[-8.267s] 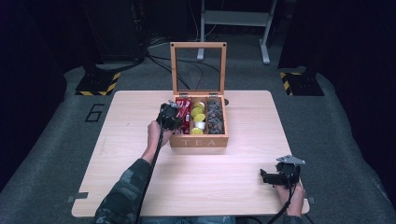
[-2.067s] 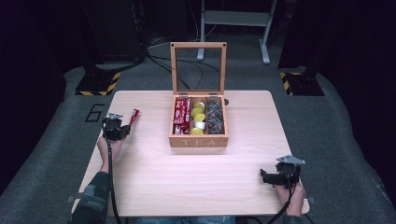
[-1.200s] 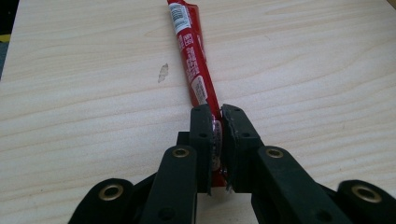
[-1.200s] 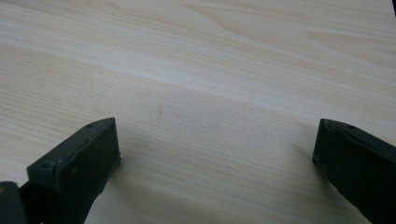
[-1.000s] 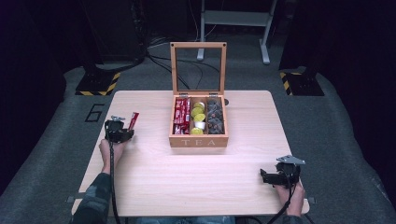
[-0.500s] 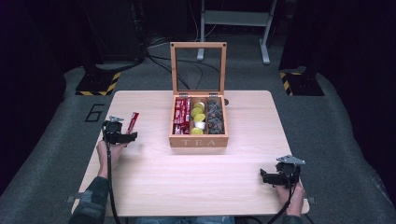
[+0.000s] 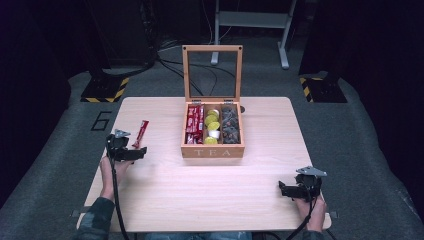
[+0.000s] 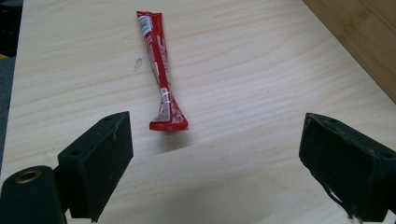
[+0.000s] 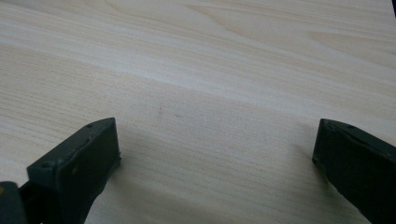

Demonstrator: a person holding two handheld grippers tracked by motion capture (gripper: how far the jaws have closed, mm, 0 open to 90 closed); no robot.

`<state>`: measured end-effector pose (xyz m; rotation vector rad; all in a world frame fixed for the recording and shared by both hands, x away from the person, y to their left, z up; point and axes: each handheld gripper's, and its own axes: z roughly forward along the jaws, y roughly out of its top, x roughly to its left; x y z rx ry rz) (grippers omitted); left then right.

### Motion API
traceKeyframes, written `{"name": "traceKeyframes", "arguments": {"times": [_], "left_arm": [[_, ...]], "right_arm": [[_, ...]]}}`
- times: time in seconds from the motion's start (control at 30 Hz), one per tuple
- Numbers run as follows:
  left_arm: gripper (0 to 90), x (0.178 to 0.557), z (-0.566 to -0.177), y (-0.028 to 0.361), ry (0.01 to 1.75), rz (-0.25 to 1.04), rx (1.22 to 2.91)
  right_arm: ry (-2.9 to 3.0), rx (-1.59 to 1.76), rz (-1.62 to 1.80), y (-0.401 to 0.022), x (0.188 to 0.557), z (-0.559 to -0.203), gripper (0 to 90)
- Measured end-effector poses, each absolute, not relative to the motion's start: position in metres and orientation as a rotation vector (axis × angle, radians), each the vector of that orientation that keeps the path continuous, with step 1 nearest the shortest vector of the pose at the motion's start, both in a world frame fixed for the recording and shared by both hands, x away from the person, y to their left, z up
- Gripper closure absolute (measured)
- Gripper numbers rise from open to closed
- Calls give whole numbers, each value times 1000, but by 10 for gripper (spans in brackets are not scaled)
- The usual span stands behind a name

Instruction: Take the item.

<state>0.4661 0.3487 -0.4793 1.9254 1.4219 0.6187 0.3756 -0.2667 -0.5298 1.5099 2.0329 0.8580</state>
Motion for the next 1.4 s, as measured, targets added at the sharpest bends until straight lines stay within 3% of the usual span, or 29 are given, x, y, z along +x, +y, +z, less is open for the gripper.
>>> {"name": "traceKeyframes", "arguments": {"times": [0.6, 1.4], "left_arm": [[78, 413, -477, 355, 1377, 640, 1920], [55, 359, -520, 367, 1423, 641, 1945]], "right_arm": [[2032, 1507, 856, -267, 376, -530, 0], [2031, 1507, 856, -267, 376, -530, 0]]}}
